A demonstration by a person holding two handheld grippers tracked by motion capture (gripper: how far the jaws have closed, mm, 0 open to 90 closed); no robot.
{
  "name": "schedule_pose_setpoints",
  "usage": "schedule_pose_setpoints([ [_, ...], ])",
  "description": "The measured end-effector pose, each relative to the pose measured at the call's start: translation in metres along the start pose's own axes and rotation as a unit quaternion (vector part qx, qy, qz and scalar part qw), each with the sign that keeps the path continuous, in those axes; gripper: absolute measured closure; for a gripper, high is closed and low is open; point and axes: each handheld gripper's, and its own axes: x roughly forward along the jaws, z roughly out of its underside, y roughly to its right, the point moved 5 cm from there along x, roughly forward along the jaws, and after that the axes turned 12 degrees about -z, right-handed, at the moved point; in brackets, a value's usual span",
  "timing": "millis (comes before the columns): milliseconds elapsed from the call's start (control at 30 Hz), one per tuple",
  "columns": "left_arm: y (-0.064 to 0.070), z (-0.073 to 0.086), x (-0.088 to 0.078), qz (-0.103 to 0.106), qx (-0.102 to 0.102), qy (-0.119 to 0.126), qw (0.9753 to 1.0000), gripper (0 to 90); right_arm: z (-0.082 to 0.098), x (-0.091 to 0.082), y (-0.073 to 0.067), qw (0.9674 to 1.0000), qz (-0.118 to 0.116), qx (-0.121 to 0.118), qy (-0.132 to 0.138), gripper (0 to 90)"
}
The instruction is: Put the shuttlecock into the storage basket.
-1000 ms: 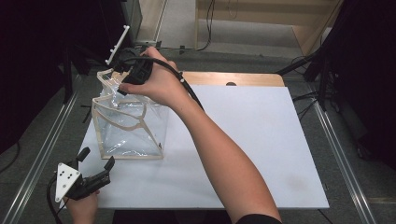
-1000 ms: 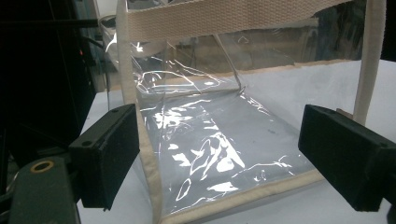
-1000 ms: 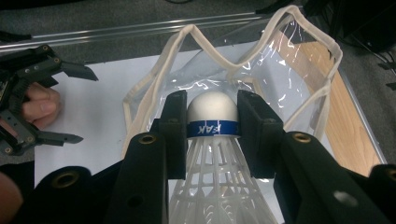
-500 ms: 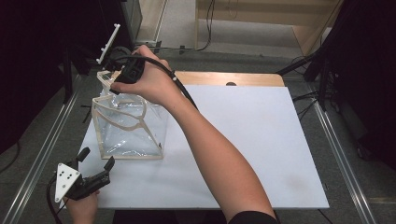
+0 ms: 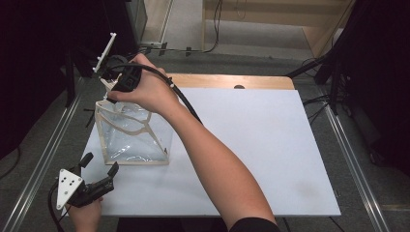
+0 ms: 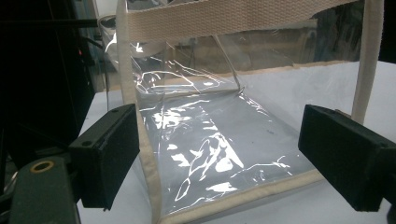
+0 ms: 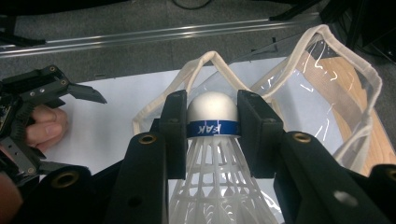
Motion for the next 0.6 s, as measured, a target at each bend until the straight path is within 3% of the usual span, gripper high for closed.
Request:
schedule_pose_setpoints([
  [267, 0.000, 0.000, 0.000, 0.001, 0.000, 0.000, 1.0000, 13.2, 0.006, 0.014, 0.003, 0.9999, -0.007, 0.008, -0.001, 63.1],
  [500, 0.000, 0.000, 0.000, 0.000, 0.000, 0.000, 1.0000, 13.3, 0.013, 0.017, 0.004, 0.9995, -0.024, 0.019, 0.001, 62.8],
  [600, 0.000, 0.000, 0.000, 0.000, -0.001, 0.000, 1.0000, 13.3, 0.015, 0.016, 0.004, 0.9996, -0.021, 0.019, 0.002, 60.7],
])
